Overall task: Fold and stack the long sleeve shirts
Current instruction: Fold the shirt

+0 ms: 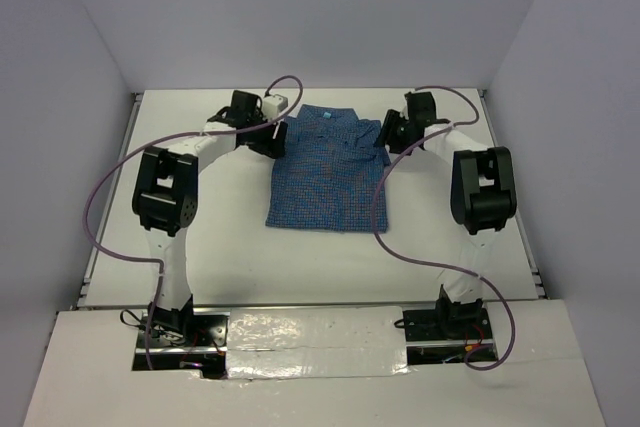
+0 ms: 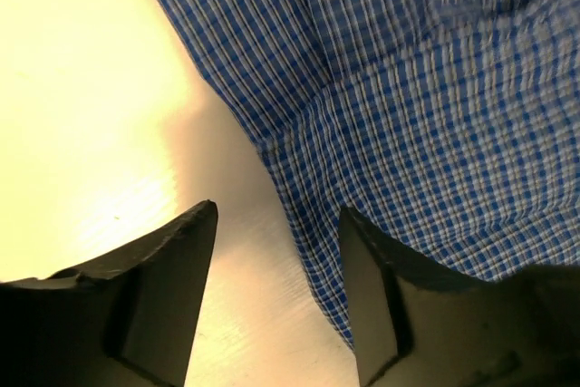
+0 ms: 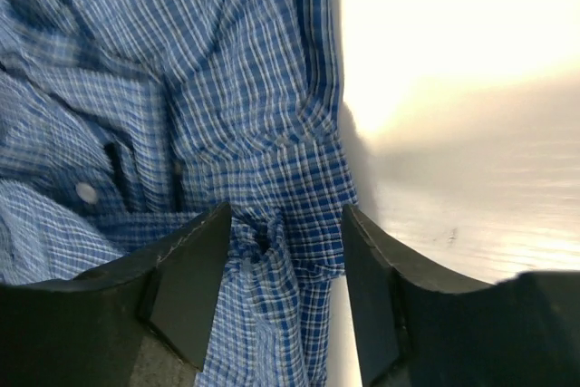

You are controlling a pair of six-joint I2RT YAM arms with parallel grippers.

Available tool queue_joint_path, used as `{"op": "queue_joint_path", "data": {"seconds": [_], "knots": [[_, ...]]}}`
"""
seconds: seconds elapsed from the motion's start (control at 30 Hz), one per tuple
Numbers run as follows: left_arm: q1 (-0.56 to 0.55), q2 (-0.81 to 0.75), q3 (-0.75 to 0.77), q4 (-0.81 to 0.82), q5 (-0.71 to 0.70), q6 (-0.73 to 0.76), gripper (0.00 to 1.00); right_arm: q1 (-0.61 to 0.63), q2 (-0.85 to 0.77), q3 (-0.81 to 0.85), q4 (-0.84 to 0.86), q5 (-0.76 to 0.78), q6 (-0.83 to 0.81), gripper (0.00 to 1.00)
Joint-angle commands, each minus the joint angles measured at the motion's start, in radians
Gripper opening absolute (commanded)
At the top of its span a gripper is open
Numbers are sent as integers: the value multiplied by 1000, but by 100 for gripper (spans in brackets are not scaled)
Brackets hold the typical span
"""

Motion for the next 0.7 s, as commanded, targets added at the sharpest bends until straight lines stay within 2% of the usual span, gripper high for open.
{"op": "queue_joint_path", "data": {"seconds": [0.0,0.03,0.17,0.2,0.27,0.3,0.33,0.37,0.4,0.43,0.53,0.67], "knots": [[4,-27,103,-19,-30,1,70,-7,-79,115,-88,94,-37,60],[4,-32,140,-31,-46,0,80,-4,-100,128,-99,127,-34,61],[4,-84,198,-57,-68,-25,84,62,-282,60,-85,213,-9,61],[4,-90,218,-62,-65,-29,93,83,-310,23,-88,230,1,60],[4,-93,247,-98,-24,-43,93,131,-381,-31,-52,256,17,54],[4,-90,267,-109,14,-45,93,181,-398,-95,-15,237,34,39],[4,-92,271,-115,19,-43,93,206,-406,-124,75,177,46,30],[6,-93,269,-120,19,-45,93,223,-395,-146,109,52,60,21],[6,-95,263,-121,16,-43,93,247,-377,-158,131,4,78,3],[6,-96,260,-124,13,-45,93,260,-357,-158,154,-27,119,0],[10,-99,249,-137,4,-23,93,277,-256,-143,208,-121,191,0],[10,-107,238,-170,-22,10,93,271,-86,-82,186,-127,270,0]]}}
